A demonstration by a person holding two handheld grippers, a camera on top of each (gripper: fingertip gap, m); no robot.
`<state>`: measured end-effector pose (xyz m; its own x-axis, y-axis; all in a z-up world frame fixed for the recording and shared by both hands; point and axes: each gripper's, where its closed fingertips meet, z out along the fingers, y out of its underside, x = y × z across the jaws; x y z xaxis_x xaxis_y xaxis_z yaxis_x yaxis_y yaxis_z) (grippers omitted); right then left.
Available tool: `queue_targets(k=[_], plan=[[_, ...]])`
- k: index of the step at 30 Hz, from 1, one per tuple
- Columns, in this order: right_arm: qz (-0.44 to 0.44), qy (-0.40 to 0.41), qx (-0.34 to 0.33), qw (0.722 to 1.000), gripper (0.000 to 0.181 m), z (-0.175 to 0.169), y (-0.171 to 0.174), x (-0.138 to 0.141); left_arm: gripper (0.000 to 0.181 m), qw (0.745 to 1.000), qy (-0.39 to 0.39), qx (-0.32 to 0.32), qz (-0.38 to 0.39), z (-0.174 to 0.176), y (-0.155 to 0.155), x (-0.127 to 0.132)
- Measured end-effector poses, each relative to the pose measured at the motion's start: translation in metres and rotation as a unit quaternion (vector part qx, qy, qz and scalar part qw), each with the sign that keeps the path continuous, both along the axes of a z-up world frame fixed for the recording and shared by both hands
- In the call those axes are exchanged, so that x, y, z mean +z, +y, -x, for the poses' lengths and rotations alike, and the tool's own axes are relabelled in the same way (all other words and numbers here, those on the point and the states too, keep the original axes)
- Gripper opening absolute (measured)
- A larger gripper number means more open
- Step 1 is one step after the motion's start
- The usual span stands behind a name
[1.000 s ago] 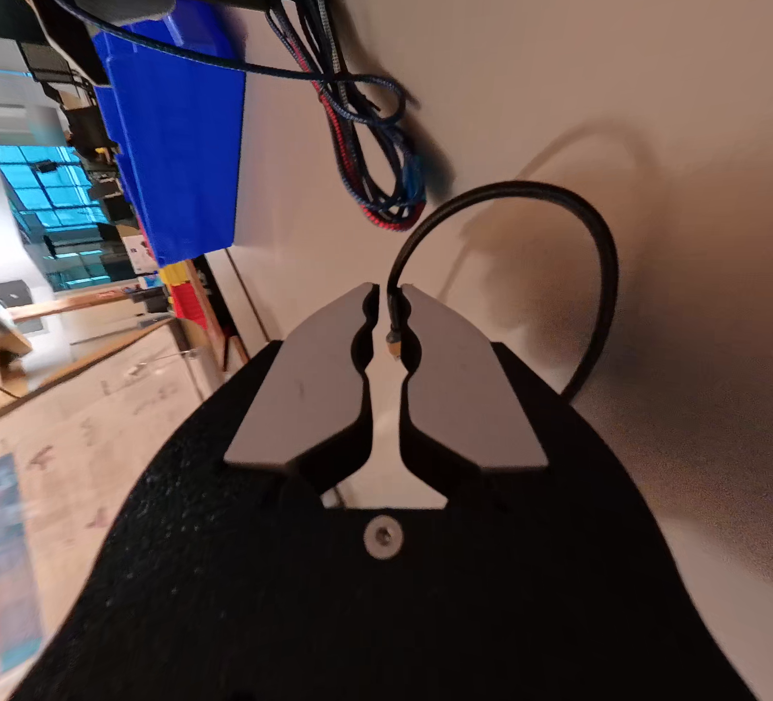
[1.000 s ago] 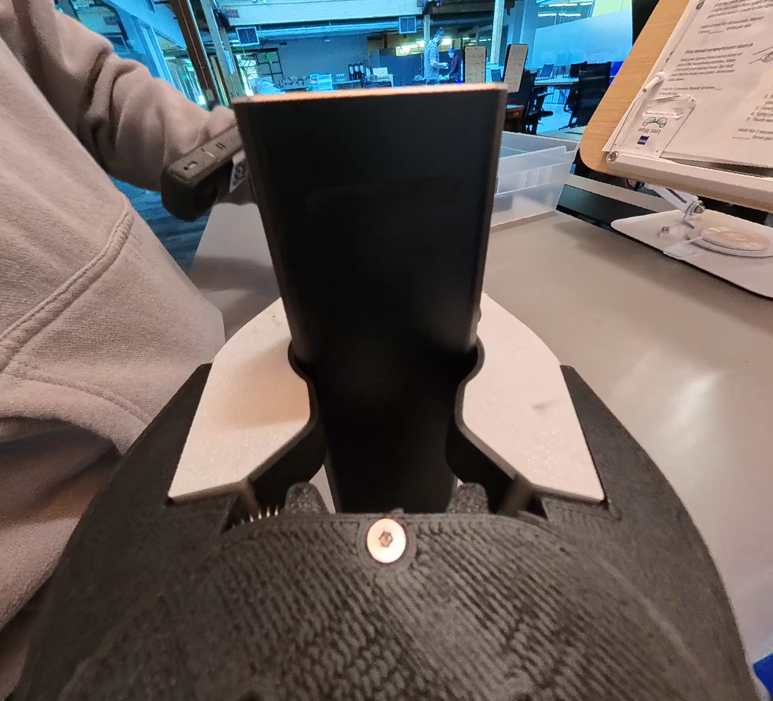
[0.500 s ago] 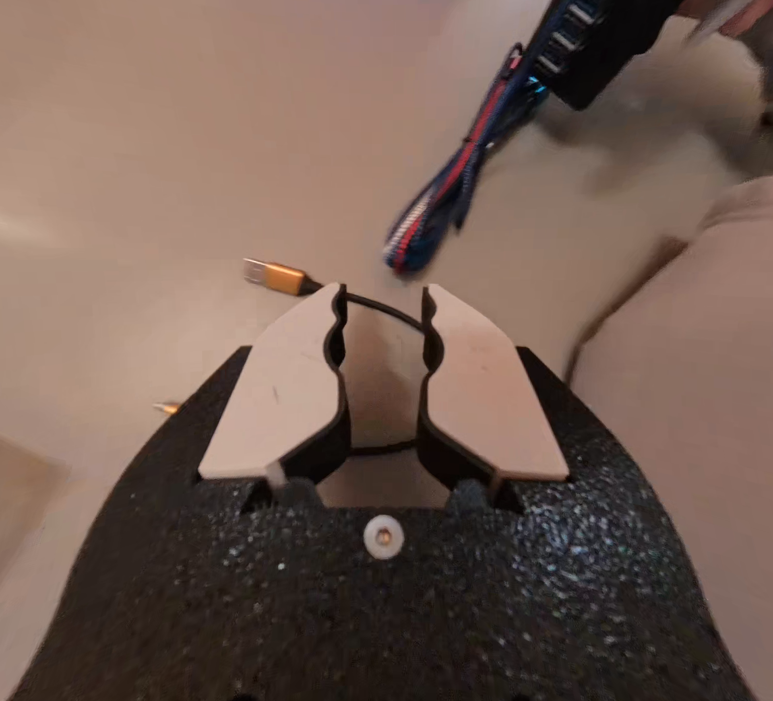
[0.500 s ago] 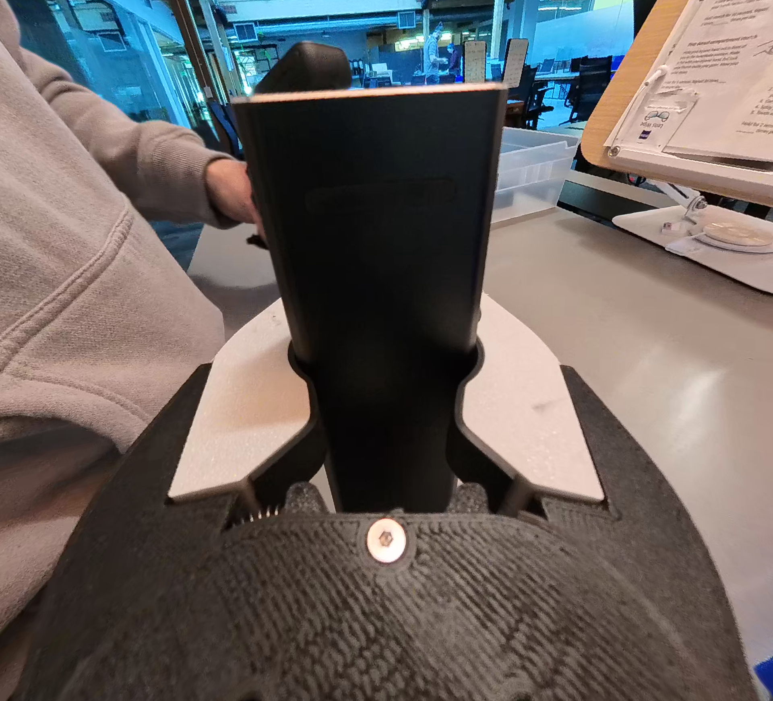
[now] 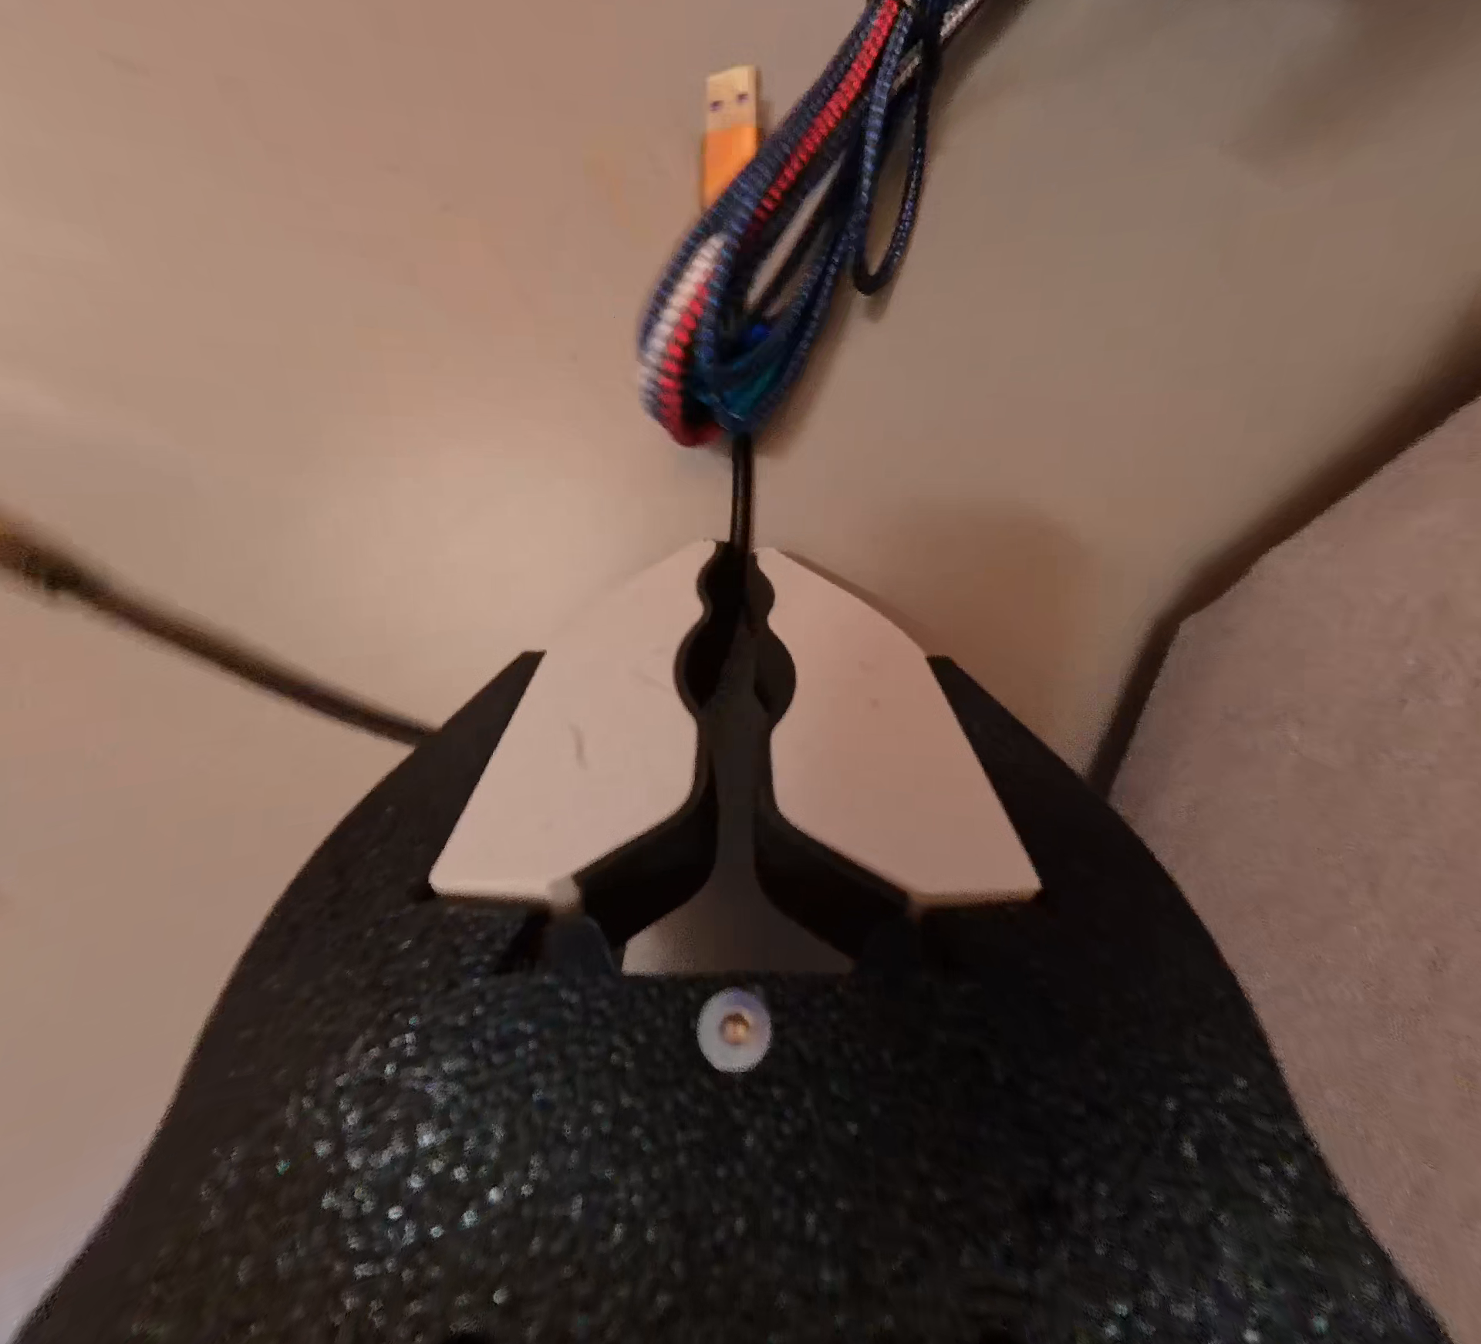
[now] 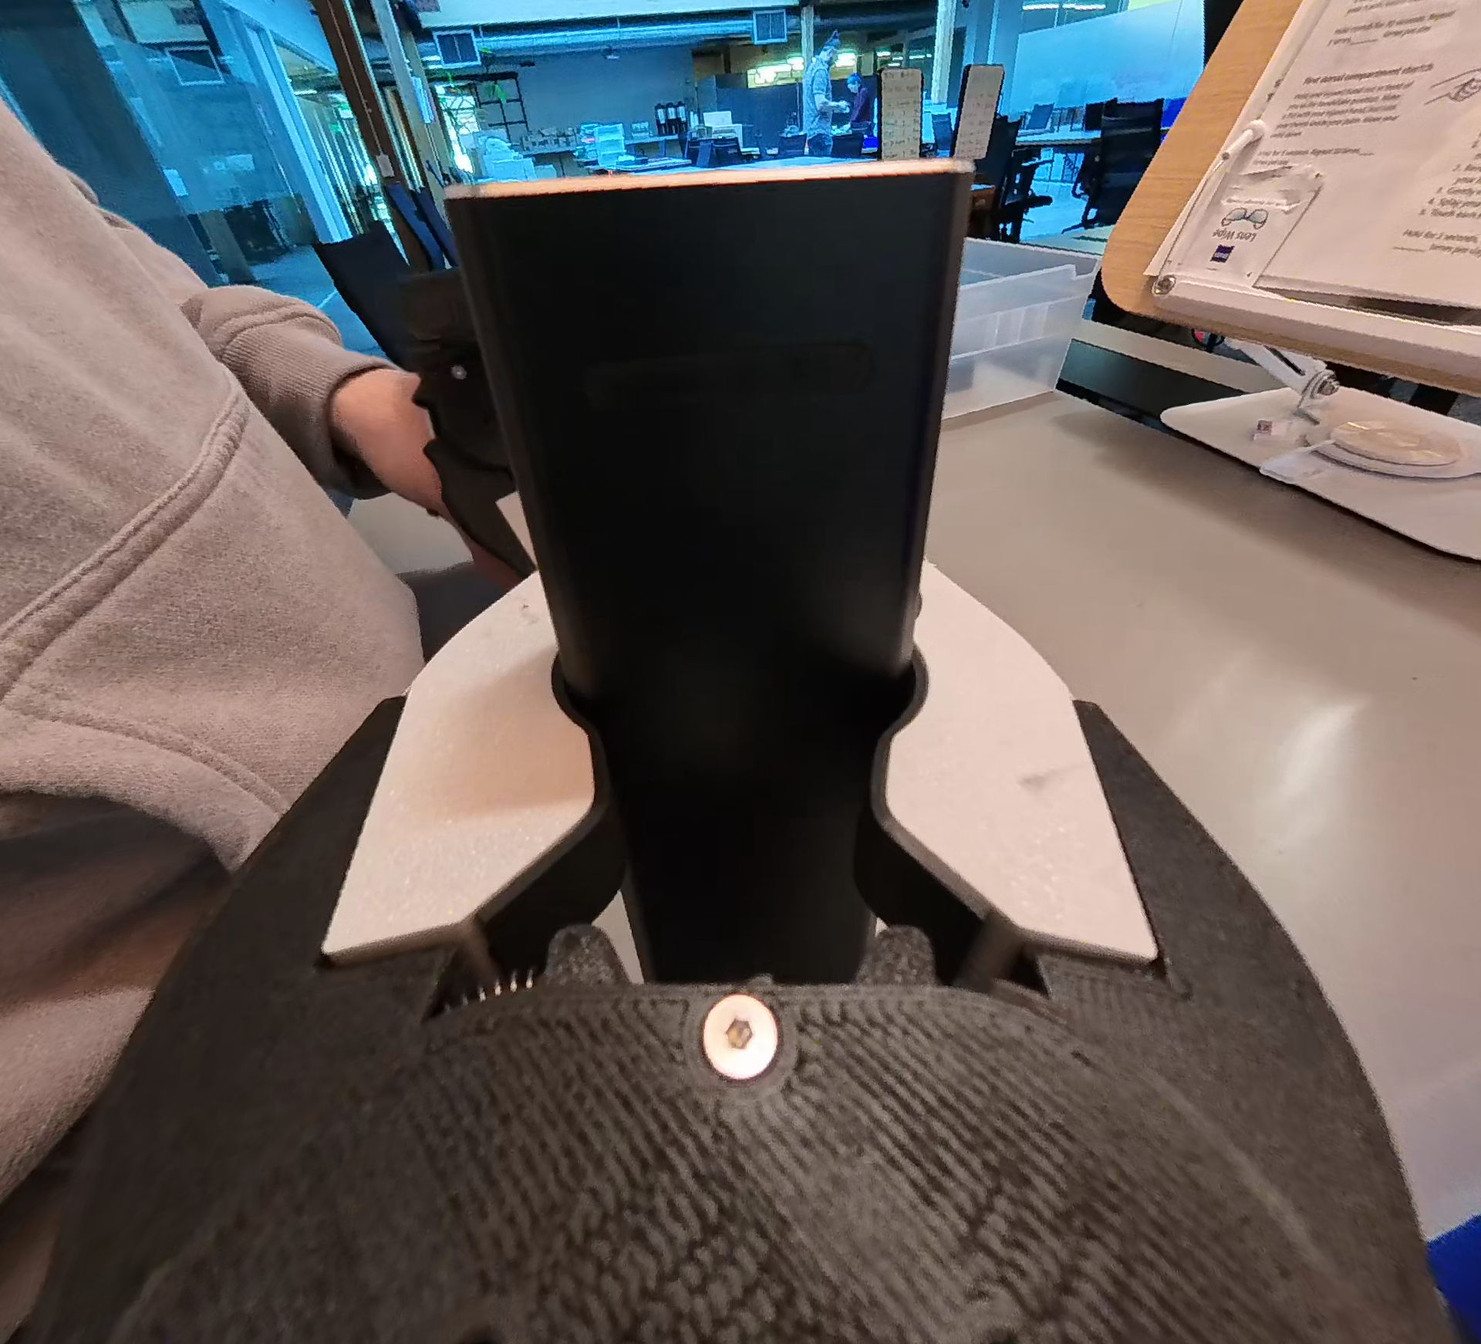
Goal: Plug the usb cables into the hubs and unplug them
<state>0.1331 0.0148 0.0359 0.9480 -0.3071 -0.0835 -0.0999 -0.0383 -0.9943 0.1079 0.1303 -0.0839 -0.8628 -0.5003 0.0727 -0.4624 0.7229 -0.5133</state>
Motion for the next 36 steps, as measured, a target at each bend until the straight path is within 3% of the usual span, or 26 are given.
queue_targets(k=[3, 7, 9, 11, 13, 14, 15, 18, 20, 22, 26, 30, 32, 34, 36], plan=[[0.006, -0.004, -0.002, 1.0, 0.074, 0.001, -0.002, 0.001, 0.002, 0.994, 0.066, 0.022, 0.086, 0.003, -0.003, 0.023], [-0.006, -0.01, -0.012, 1.0, 0.074, 0.001, -0.013, 0.008, 0.002, 0.96, 0.141, 0.068, 0.233, -0.012, 0.006, 0.085], [-0.003, -0.011, -0.01, 1.0, 0.074, 0.003, -0.016, 0.007, 0.002, 0.912, 0.201, 0.086, 0.346, -0.019, 0.01, 0.126], [-0.004, -0.014, -0.016, 1.0, 0.074, 0.003, -0.018, 0.007, 0.002, 0.836, 0.29, 0.1, 0.455, -0.026, 0.019, 0.159], [-0.013, -0.01, -0.015, 1.0, 0.074, 0.002, -0.018, 0.007, 0.002, 0.767, 0.365, 0.12, 0.514, -0.035, 0.032, 0.164], [-0.014, -0.009, -0.018, 1.0, 0.074, 0.001, -0.018, 0.007, 0.002, 0.76, 0.382, 0.136, 0.507, -0.038, 0.037, 0.152], [-0.012, -0.01, -0.02, 1.0, 0.074, 0.0, -0.017, 0.005, 0.003, 0.773, 0.376, 0.164, 0.485, -0.044, 0.043, 0.132], [-0.01, -0.008, -0.012, 1.0, 0.074, 0.002, -0.013, 0.005, 0.003, 0.852, 0.295, 0.244, 0.356, -0.06, 0.07, 0.068], [-0.006, -0.008, -0.008, 1.0, 0.074, 0.003, -0.011, 0.004, 0.003, 0.897, 0.203, 0.277, 0.278, -0.075, 0.095, 0.048], [-0.004, -0.01, -0.007, 1.0, 0.074, 0.004, -0.011, 0.005, 0.003, 0.91, 0.144, 0.297, 0.252, -0.086, 0.111, 0.046], [-0.008, -0.01, -0.009, 1.0, 0.074, 0.002, -0.011, 0.005, 0.003, 0.868, 0.226, 0.26, 0.358, -0.072, 0.085, 0.074], [-0.006, -0.011, -0.012, 1.0, 0.074, 0.001, -0.013, 0.004, 0.002, 0.778, 0.337, 0.159, 0.506, -0.042, 0.047, 0.142], [-0.007, -0.011, -0.014, 1.0, 0.074, 0.002, -0.014, 0.005, 0.003, 0.731, 0.37, 0.142, 0.555, -0.038, 0.04, 0.165], [-0.008, -0.01, -0.015, 1.0, 0.074, 0.002, -0.015, 0.004, 0.002, 0.714, 0.39, 0.155, 0.56, -0.04, 0.038, 0.159], [-0.009, -0.01, -0.014, 1.0, 0.074, 0.003, -0.015, 0.004, 0.002, 0.733, 0.386, 0.195, 0.526, -0.048, 0.042, 0.129]])
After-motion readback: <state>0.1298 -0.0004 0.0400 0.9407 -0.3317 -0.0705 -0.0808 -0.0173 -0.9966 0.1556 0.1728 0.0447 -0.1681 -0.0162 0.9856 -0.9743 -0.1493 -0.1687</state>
